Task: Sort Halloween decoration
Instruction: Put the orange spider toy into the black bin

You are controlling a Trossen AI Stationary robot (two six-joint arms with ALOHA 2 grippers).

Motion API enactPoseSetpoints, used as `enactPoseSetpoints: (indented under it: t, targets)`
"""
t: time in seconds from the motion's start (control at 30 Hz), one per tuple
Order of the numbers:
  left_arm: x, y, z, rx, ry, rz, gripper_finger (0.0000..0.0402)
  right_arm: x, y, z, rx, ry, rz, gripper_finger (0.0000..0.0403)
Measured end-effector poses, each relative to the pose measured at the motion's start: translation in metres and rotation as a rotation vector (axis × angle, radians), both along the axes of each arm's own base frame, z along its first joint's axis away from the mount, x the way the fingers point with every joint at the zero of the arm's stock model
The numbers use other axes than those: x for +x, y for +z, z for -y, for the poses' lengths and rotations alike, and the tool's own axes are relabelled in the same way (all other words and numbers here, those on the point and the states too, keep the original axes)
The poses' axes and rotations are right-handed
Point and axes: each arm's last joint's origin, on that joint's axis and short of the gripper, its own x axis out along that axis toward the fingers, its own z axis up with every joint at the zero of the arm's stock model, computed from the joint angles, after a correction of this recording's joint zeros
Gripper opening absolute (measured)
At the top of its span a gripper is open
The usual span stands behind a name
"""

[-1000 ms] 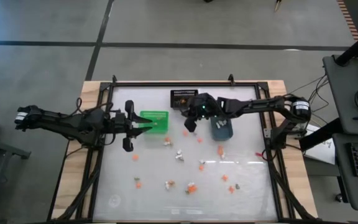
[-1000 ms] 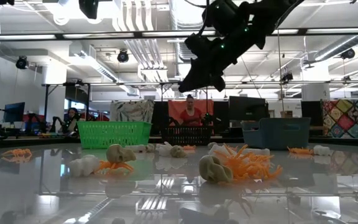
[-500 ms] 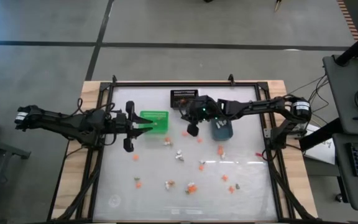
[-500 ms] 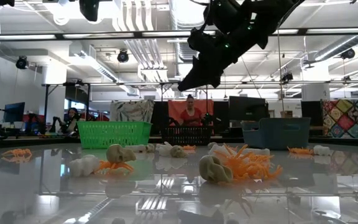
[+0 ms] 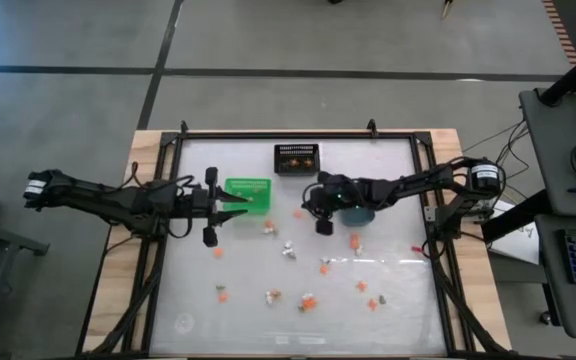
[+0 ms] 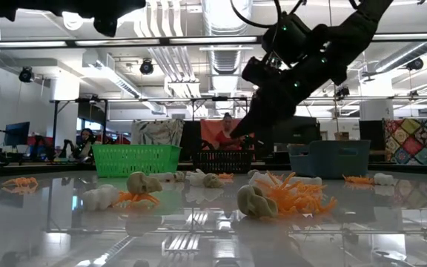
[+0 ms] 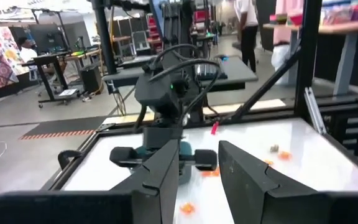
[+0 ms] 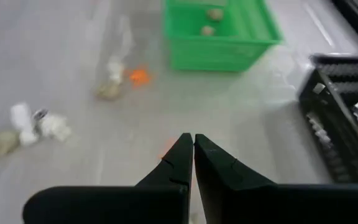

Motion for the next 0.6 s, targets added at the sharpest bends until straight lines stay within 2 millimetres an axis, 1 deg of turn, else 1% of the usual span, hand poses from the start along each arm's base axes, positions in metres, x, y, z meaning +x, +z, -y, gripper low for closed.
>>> enactPoseSetpoints:
  t: [0.1,0.27,0.47,0.6]
  targets:
    - [0.0,-0.004,0.0,-0.014,0.0,0.042,0.0098,0.001,0.0,-0.004,0.052,-0.031,0.001,0.003]
    - [-0.001,-0.009,0.0,-0.039,0.0,0.067,0.0098,0.002,0.001,-0.012,0.095,-0.09,0.014,0.0085]
    - [-0.001,-0.009,0.0,-0.043,0.0,0.078,0.0098,0.009,0.01,-0.012,0.065,-0.166,0.043,0.0163]
    - [-0.001,-0.008,0.0,-0.036,0.001,0.078,0.0098,0.012,0.014,-0.018,0.022,-0.123,0.048,0.0212]
